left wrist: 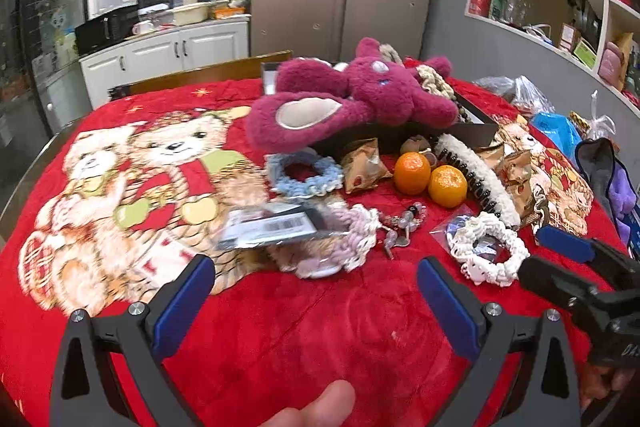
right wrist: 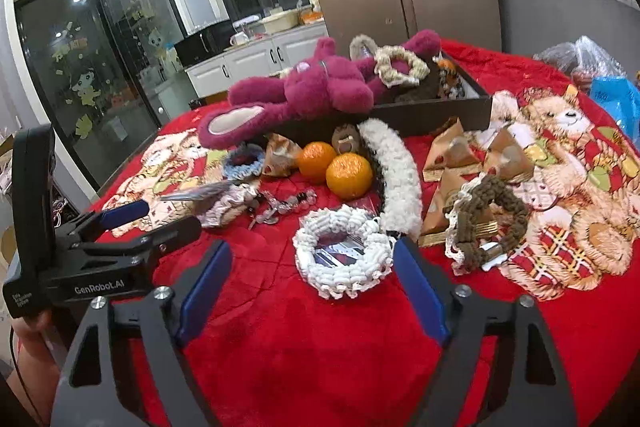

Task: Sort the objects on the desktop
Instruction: 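Grasp the white crocheted scrunchie with the right tool while the left tool grasps the pink scrunchie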

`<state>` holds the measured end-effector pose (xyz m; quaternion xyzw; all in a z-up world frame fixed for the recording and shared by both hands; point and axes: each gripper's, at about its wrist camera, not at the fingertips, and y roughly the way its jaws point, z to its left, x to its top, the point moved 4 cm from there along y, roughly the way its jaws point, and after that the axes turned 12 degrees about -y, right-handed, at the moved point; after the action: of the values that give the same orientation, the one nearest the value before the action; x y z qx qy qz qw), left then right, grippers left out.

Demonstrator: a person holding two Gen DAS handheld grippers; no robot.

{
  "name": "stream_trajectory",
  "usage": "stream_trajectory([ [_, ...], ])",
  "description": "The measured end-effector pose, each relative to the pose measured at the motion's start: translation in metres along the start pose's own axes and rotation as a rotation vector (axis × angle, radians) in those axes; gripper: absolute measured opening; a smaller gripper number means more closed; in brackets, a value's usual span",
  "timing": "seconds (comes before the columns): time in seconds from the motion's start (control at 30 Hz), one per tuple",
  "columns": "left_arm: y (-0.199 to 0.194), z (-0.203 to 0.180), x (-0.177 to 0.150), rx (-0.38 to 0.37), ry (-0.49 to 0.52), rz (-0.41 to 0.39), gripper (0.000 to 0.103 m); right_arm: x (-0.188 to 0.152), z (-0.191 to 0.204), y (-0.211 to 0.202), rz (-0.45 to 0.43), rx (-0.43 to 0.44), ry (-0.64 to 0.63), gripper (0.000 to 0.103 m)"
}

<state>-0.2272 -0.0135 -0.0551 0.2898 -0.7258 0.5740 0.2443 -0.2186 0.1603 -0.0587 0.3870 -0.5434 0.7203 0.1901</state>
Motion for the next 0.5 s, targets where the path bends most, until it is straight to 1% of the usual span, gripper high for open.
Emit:
stream_trajectory([
  [0.07, 0.007, -0.003, 0.002, 0.0, 0.016, 0.01, 0.103, -0.001, -0.004, 0.007, 0.013, 0.004, 0.008, 0.079],
  [0.1, 0.011, -0.005, 0.002, 0.003, 0.025, 0.017, 0.103, -0.001, -0.005, 0.01, 0.019, 0.009, 0.01, 0.076],
  [0.13, 0.015, -0.006, 0.003, 0.004, 0.033, 0.023, 0.103, -0.002, -0.007, 0.014, 0.029, 0.013, 0.012, 0.069],
  [0.23, 0.026, -0.009, 0.002, -0.006, 0.038, 0.049, 0.103, -0.005, -0.013, 0.024, 0.068, 0.013, 0.024, 0.058],
  [0.33, 0.035, -0.007, -0.001, -0.025, 0.025, 0.089, 0.103, -0.008, -0.016, 0.029, 0.092, 0.024, 0.038, 0.056],
  [0.4, 0.043, -0.003, -0.002, -0.041, -0.002, 0.13, 0.103, -0.009, -0.017, 0.03, 0.1, 0.022, 0.038, 0.056],
  [0.43, 0.044, 0.0, -0.002, -0.049, -0.016, 0.144, 0.103, -0.01, -0.017, 0.031, 0.11, 0.015, 0.038, 0.054],
  [0.5, 0.044, 0.002, -0.002, -0.066, -0.031, 0.149, 0.103, -0.013, -0.019, 0.034, 0.129, 0.017, 0.049, 0.051],
])
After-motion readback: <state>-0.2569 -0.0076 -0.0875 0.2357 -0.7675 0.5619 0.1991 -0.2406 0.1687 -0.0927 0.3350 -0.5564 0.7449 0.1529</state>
